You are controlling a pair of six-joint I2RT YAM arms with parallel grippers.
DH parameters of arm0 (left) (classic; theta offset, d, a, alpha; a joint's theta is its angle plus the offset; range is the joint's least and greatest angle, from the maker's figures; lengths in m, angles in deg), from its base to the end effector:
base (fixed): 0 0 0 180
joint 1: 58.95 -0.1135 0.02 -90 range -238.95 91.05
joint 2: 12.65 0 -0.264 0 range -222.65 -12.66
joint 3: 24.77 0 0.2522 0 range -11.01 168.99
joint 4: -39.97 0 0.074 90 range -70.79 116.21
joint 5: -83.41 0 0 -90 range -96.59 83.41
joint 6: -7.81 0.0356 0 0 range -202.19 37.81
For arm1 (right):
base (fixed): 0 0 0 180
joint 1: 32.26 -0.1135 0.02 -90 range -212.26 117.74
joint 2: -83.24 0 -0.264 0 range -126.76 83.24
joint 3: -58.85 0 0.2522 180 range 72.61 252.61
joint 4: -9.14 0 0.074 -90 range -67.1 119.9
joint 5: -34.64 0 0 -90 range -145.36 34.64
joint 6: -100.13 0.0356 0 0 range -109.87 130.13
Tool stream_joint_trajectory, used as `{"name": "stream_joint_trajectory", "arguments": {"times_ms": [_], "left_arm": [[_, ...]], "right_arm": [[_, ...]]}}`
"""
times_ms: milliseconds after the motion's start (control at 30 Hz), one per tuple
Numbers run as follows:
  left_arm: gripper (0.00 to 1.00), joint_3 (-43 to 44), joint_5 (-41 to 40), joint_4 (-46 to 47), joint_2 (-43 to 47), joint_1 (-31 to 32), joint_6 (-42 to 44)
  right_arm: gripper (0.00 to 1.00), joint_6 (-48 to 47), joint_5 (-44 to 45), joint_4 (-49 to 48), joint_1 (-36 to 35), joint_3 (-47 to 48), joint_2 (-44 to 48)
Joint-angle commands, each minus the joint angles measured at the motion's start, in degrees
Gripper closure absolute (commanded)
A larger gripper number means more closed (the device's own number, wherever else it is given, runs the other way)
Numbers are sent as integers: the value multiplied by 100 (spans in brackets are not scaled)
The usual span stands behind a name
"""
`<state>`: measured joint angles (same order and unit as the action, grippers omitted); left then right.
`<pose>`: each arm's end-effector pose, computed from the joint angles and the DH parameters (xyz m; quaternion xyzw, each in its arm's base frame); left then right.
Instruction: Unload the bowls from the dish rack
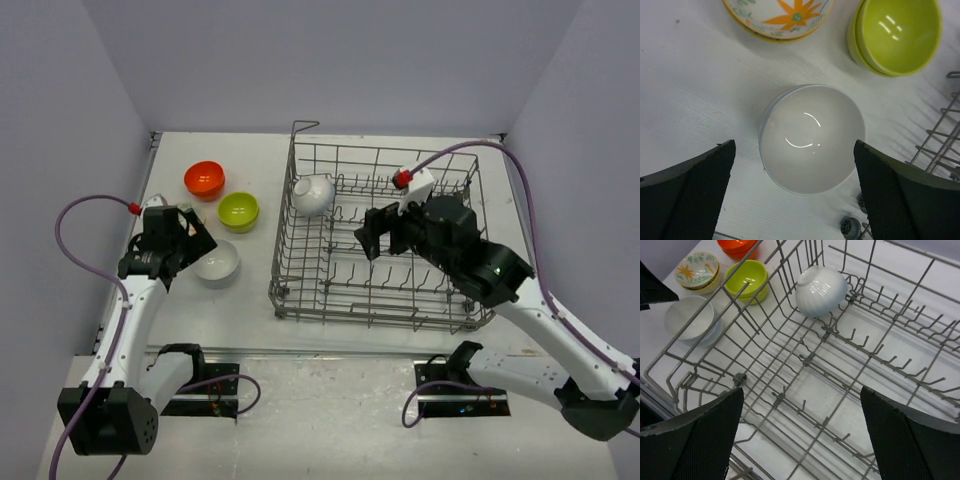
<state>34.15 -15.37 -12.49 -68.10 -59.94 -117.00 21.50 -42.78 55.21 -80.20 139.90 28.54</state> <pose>0.1935 0.0088 0.2638 -0.3126 0.8804 -0.0330 0.3550 0.1369 0.1402 0.4042 -0.1951 0.7916 0.2052 0.5415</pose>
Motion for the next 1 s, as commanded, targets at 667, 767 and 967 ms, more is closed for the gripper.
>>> {"name": "stream_joint_trajectory", "arguments": {"times_ms": [667,767,967], "left_arm": [[0,159,-695,723,2705,38,1099],[0,185,-722,706,2793,186,1099],[0,89,-740,732,2767,266,1081]], "right_arm": [[1,3670,-2840,-2010,2439,1893,-5032],[1,3652,-2883,-2010,2439,2034,-5313],[1,3819,-3516,-2431,2439,2113,-5718]]}}
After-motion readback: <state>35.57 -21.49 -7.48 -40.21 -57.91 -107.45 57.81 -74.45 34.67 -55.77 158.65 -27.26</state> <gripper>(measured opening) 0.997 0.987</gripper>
